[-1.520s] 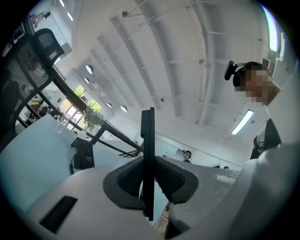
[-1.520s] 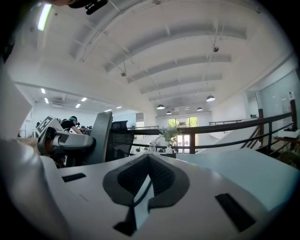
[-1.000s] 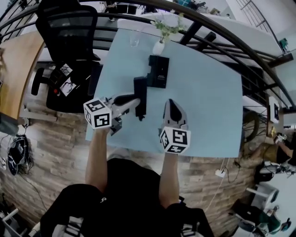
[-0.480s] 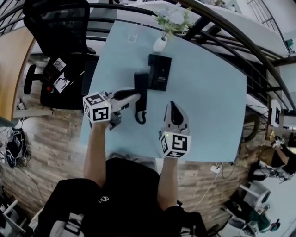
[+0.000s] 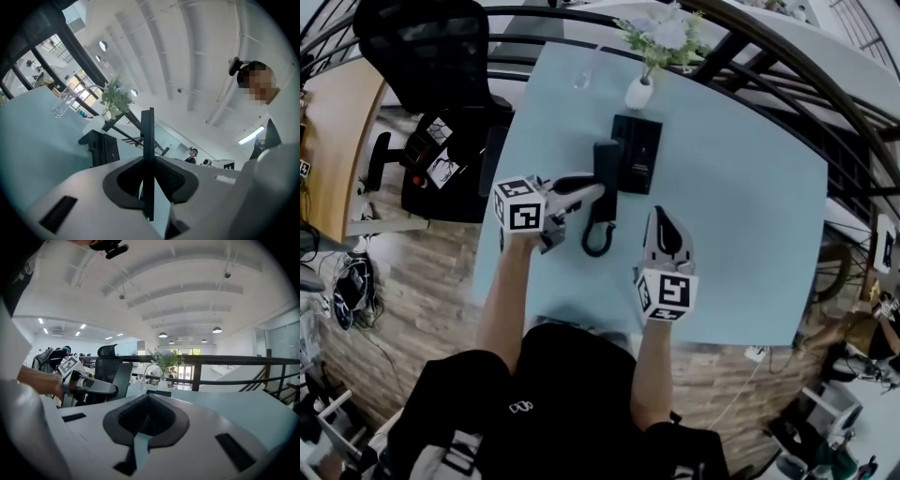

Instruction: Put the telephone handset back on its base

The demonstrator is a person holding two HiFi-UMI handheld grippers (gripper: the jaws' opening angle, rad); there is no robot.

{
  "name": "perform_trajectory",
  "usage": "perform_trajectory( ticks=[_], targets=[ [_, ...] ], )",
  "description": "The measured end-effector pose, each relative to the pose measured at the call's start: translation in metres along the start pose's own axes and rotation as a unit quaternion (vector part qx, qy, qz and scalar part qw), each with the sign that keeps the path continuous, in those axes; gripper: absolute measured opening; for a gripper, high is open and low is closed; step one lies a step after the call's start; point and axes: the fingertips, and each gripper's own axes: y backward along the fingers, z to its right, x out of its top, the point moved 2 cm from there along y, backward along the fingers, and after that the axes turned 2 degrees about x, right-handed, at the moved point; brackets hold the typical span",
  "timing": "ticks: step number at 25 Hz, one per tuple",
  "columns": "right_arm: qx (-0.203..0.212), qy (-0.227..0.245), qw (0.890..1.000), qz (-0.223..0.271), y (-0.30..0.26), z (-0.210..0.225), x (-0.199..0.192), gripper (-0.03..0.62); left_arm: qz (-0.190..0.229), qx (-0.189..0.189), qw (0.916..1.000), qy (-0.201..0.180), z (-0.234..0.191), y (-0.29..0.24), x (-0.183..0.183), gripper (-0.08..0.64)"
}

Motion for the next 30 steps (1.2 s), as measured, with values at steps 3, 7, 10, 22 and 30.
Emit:
perform_trajectory(
  ticks=[3,7,10,22,30],
  targets=[
    [0.005,0.000,1.000,-0.003,-0.003,0.004,-0.002,-0.014,-0.020,-0.011,0.9997,-0.006,-0.009,-0.013,0.000,0.066],
    [0.010,-0.006,1.000,-0.006,-0.004,0.011,-0.009,-0.014,-0.038,0.007,0.9992,-0.003,-0.039,-0.016,0.006,0.066],
    [0.006,-0.012,1.000,-0.022,-0.002,0.018,-0.020,-0.014,-0.039,0.011,0.9992,0.003,-0.051,-0.022,0.010,0.066],
    [0.016,-0.023,0.999,-0.037,-0.013,0.033,-0.026,-0.014,-0.078,0.016,0.9966,0.023,-0.093,-0.060,0.006,0.066],
    [0.010,-0.025,0.998,-0.062,-0.017,0.043,-0.041,-0.014,-0.075,0.003,0.9965,0.035,-0.108,-0.073,0.005,0.066]
  ],
)
